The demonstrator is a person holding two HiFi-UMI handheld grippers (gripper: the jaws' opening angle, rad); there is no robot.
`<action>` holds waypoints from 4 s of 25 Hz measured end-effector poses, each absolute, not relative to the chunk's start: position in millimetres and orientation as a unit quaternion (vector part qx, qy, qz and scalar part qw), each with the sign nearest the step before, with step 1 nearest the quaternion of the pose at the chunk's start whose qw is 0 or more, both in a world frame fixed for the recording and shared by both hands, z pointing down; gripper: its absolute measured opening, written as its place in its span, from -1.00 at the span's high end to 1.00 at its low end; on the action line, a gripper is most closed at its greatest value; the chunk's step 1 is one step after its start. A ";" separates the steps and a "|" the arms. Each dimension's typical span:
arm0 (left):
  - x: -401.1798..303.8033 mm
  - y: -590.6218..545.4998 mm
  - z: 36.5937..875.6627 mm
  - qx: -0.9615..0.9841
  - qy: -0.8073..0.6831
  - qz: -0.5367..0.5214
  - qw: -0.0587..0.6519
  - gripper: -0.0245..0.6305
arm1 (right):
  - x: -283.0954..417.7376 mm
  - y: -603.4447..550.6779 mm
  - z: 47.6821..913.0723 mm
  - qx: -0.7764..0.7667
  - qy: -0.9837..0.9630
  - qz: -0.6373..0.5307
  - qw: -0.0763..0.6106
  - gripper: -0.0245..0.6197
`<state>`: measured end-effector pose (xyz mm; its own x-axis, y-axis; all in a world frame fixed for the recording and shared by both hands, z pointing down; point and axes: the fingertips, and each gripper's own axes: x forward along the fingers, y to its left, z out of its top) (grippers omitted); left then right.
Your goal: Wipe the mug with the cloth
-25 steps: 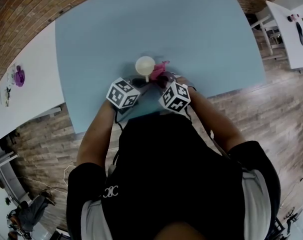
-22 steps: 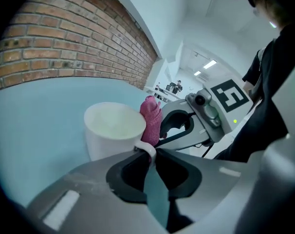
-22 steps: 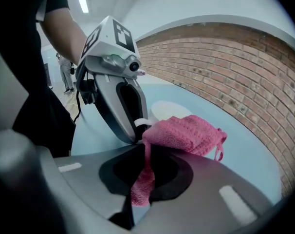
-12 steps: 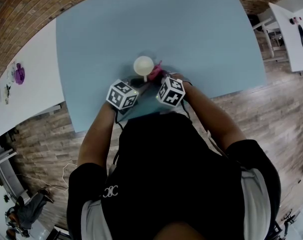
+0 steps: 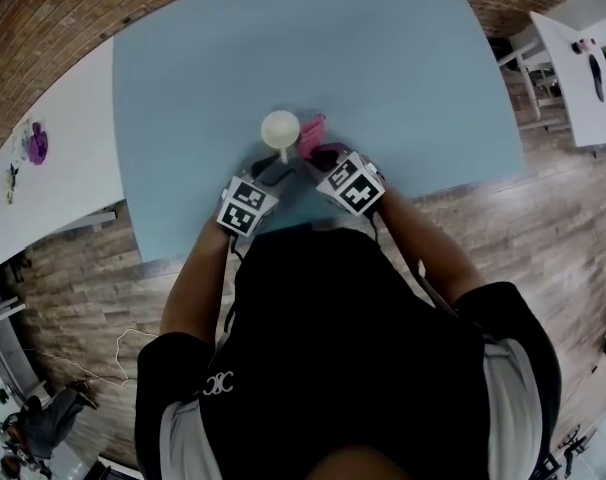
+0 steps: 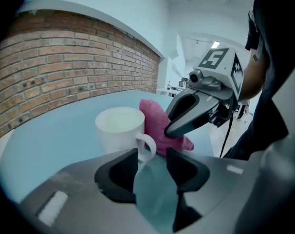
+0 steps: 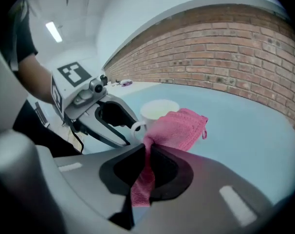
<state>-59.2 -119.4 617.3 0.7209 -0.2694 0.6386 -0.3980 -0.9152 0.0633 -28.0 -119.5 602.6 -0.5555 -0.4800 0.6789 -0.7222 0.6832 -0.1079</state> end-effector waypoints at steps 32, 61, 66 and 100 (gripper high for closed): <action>-155.6 -91.2 597.6 0.875 -0.383 0.225 0.193 0.91 | -66.8 -104.7 614.2 0.442 -0.767 0.426 0.186 0.80; -132.1 -40.8 537.8 0.840 -0.490 0.167 0.161 0.91 | 9.3 -41.1 524.8 0.447 -0.865 0.196 0.117 0.80; -140.7 -43.2 537.7 0.848 -0.476 0.179 0.152 0.91 | 4.8 -36.9 528.5 0.470 -0.852 0.206 0.101 0.80; -284.6 -152.2 526.1 0.919 -0.332 0.158 0.140 0.91 | -118.7 -41.4 517.9 0.706 -0.667 0.223 0.081 0.80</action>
